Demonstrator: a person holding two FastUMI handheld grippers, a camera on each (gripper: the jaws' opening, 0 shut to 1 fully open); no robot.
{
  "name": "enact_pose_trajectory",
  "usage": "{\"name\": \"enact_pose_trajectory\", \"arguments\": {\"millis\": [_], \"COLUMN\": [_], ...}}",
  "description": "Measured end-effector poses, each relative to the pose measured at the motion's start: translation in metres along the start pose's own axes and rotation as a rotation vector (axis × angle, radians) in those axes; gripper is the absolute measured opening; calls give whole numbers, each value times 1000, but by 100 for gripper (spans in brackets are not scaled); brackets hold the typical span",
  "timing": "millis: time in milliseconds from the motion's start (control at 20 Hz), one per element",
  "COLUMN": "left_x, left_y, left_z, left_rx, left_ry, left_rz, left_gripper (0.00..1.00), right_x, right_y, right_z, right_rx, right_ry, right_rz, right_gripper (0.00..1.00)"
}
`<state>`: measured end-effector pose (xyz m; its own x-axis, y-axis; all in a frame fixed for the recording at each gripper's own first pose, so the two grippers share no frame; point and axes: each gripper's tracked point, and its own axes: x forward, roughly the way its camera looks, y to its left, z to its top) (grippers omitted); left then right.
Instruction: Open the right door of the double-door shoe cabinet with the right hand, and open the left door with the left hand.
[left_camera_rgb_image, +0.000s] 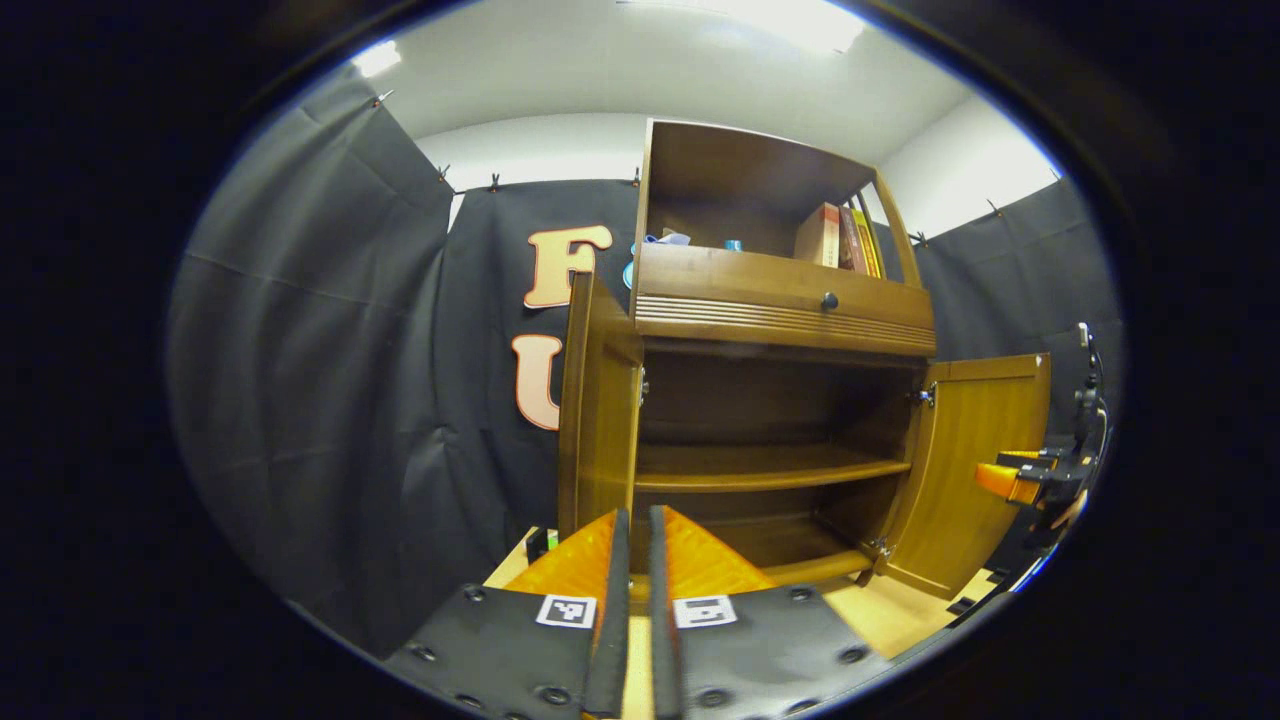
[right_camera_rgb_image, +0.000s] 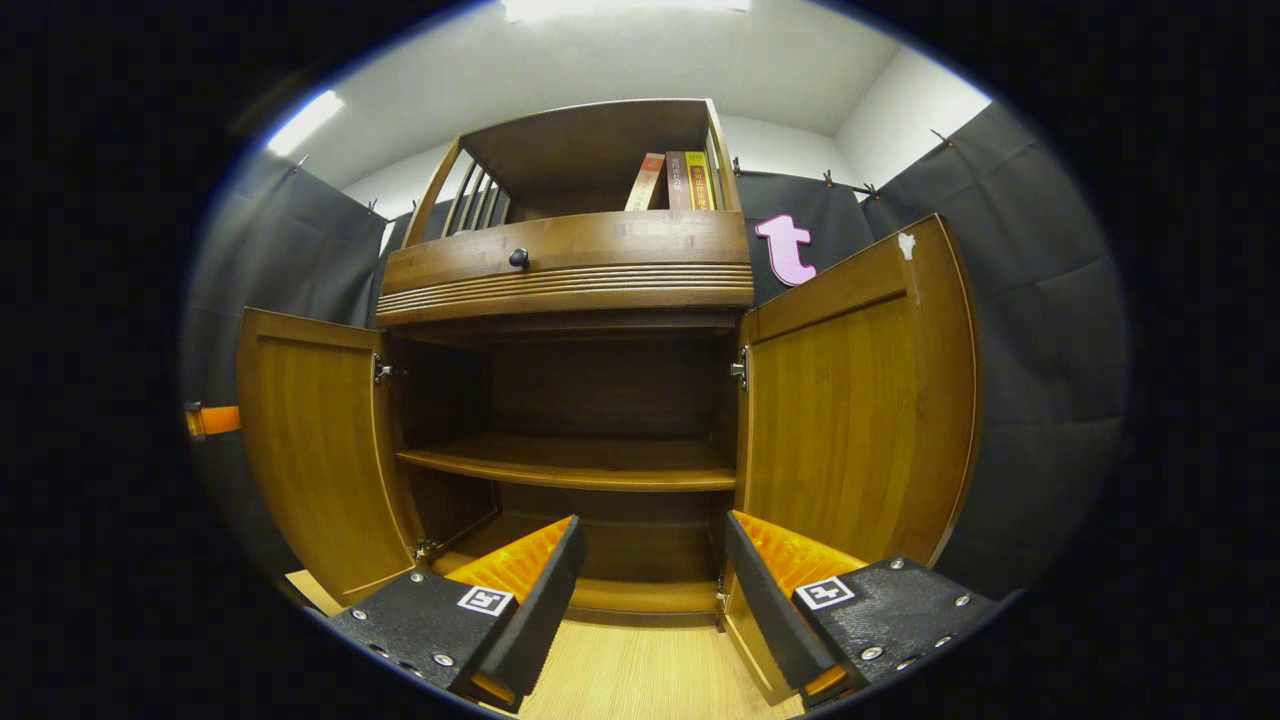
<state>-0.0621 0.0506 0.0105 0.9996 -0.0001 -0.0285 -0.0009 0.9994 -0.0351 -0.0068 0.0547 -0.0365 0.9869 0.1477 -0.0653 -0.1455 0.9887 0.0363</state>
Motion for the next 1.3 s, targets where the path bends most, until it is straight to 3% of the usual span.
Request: {"name": "enact_pose_trajectory", "arguments": {"millis": [250, 300, 350, 650, 950, 1000, 1300], "left_x": [22, 25, 30, 50, 62, 64, 71], "left_y": [-13, -17, -21, -32, -40, -44, -62], "left_z": [8, 6, 6, 2, 5, 7, 16], "left_rx": [36, 32, 24, 9, 46, 52, 53], "left_ry": [12, 20, 28, 50, 39, 37, 25], "left_rz": [34, 22, 18, 21, 32, 30, 1], "left_gripper": [45, 51, 56, 67, 92, 92, 96], "right_x": [0, 0, 0, 0, 1, 0, 1], "right_y": [-9, -12, -13, -25, -36, -38, -52], "right_z": [10, 11, 12, 17, 18, 17, 20], "right_rx": [-1, -4, -5, -1, 12, 14, 22], "right_ry": [-17, -19, -21, -30, -37, -37, -48], "right_rz": [-6, -7, -7, -22, -41, -42, -60], "right_gripper": [87, 98, 98, 98, 98, 87, 87]}}
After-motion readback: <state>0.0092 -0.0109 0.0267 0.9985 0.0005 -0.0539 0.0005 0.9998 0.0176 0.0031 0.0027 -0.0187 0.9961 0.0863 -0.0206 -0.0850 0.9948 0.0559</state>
